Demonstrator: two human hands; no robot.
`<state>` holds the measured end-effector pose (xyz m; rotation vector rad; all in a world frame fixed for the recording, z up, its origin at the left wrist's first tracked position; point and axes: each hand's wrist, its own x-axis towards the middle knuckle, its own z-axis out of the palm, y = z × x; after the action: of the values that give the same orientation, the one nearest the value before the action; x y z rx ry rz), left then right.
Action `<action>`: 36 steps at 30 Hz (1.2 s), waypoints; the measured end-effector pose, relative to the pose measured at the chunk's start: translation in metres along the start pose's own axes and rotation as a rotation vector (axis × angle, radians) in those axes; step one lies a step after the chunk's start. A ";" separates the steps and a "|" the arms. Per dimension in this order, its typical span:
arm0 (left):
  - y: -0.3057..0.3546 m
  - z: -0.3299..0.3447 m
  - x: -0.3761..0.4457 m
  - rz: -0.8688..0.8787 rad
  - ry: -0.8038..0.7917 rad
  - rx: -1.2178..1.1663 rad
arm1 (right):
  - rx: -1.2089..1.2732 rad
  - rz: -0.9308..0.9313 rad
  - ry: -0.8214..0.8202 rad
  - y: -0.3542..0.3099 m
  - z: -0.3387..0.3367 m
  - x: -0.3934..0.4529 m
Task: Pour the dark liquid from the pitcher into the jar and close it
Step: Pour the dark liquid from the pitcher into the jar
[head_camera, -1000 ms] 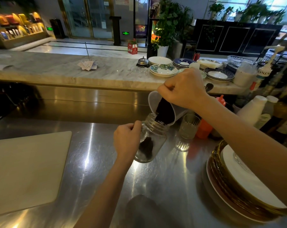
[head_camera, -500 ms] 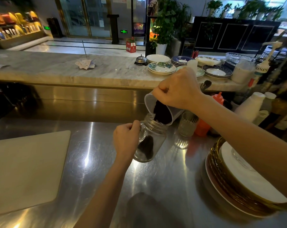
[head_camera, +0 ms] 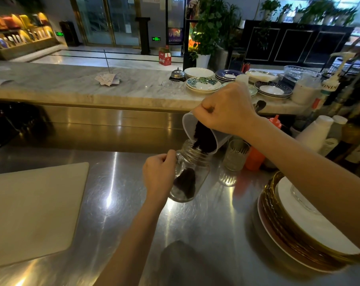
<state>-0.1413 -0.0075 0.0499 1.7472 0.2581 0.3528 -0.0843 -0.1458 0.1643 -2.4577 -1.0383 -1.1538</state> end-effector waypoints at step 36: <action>-0.001 0.001 0.001 -0.031 0.009 -0.052 | 0.012 -0.060 -0.019 -0.004 -0.001 0.003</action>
<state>-0.1403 -0.0080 0.0489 1.6894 0.2799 0.3426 -0.0864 -0.1416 0.1666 -2.4489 -1.1276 -1.1409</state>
